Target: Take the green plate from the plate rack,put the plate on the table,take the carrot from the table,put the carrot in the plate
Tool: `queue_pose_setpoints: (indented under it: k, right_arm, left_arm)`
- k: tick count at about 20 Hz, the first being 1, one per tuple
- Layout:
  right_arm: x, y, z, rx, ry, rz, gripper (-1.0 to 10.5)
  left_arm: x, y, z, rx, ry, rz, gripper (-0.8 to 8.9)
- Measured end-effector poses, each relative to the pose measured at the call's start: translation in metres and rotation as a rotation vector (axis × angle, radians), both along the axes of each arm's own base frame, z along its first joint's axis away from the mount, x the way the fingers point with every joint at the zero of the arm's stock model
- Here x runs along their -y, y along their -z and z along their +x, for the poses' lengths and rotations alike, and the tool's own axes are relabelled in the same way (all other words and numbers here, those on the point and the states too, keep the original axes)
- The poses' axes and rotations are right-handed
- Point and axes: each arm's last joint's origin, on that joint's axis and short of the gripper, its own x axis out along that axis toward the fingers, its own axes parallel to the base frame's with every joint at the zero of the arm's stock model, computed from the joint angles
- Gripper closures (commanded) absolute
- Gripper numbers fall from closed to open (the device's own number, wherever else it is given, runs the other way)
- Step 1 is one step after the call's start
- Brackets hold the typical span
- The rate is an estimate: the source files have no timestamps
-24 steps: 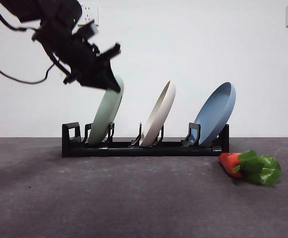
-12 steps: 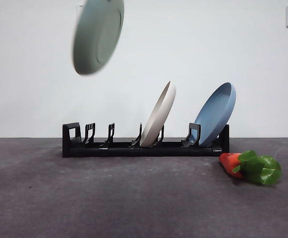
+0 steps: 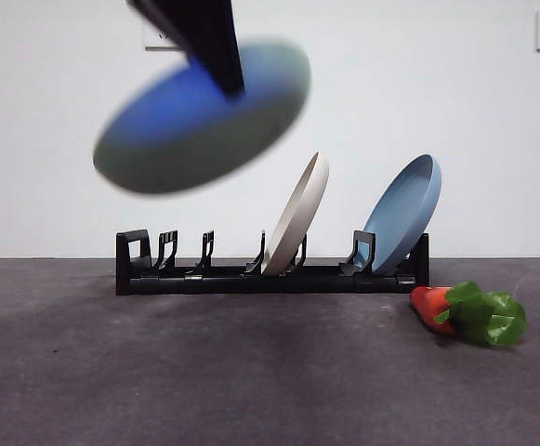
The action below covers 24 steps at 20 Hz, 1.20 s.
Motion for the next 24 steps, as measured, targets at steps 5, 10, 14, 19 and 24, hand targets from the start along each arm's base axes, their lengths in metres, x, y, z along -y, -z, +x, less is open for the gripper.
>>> queue_pose_setpoints:
  k: [5,10,14,19,24]
  right_arm:
    - [0.0,0.0,0.0,-0.002,0.002,0.002,2.9]
    - [0.0,0.0,0.0,-0.002,0.002,0.002,2.9]
    - [0.0,0.0,0.0,-0.002,0.002,0.002,2.9]
    - [0.0,0.0,0.0,-0.001,0.002,0.002,2.9]
    - [-0.001,0.002,0.007,-0.015,0.003,0.0,2.9]
  left_arm:
    - [0.037,0.069,0.009,0.007,0.049,0.138,8.19]
    - [0.059,0.119,0.022,-0.013,0.058,0.244,8.19]
    - [0.067,0.141,0.028,0.006,0.048,0.288,8.17]
    - [0.067,0.145,0.026,-0.046,0.054,0.284,5.81]
    - [0.066,0.145,0.025,-0.064,0.02,0.265,5.8]
